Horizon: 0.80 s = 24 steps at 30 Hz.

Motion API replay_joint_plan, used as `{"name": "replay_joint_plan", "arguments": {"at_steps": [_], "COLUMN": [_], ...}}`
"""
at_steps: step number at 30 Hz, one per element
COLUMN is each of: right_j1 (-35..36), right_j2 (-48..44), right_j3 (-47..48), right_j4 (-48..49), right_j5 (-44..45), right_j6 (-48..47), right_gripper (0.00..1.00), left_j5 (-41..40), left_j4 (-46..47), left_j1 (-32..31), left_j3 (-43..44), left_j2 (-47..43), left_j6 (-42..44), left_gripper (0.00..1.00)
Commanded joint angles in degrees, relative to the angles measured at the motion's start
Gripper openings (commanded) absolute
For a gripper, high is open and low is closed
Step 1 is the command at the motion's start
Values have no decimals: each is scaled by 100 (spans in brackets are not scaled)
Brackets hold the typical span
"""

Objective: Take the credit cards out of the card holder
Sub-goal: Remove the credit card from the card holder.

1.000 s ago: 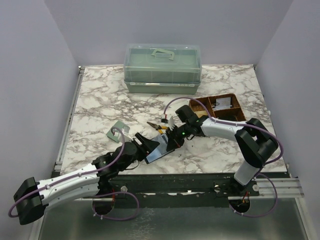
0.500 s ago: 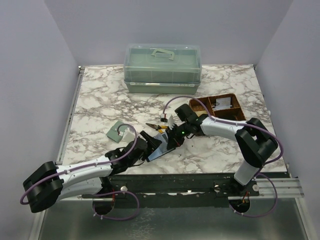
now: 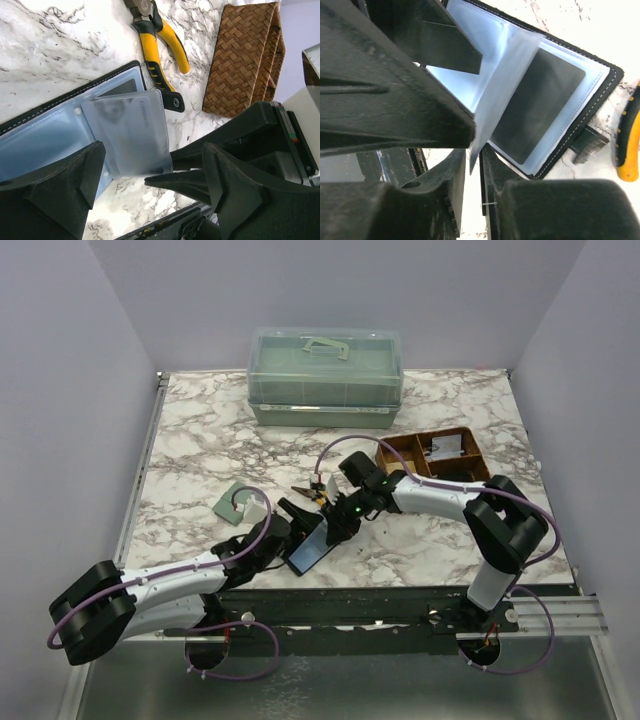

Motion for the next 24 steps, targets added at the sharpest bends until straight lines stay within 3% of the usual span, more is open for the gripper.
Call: {"name": "replay_joint_plan", "arguments": {"at_steps": [1,6,15,20,24], "right_j1": [120,264,532,550,461], "right_j2": [63,-47,-174,-141,-228], "right_j3": [135,111,80,137,220], "right_j4": [-91,-41,23,-71,-339], "right_j5": [-104,-407,-1047,-1112,-1413], "right_j6": [-133,-193,-289,-349,-682], "right_gripper": [28,38,43,44,48], "left_j5": [249,322,380,488,516], "left_j4": [344,266,-10,-349,-663], "left_j1": [103,143,144,144,146], "left_j3": [-95,-150,-221,-243,-356], "left_j2": [172,227,155,84,-125], "left_j6": [-25,-158,-363,-425,-431], "left_gripper": [85,85,84,61,34]}}
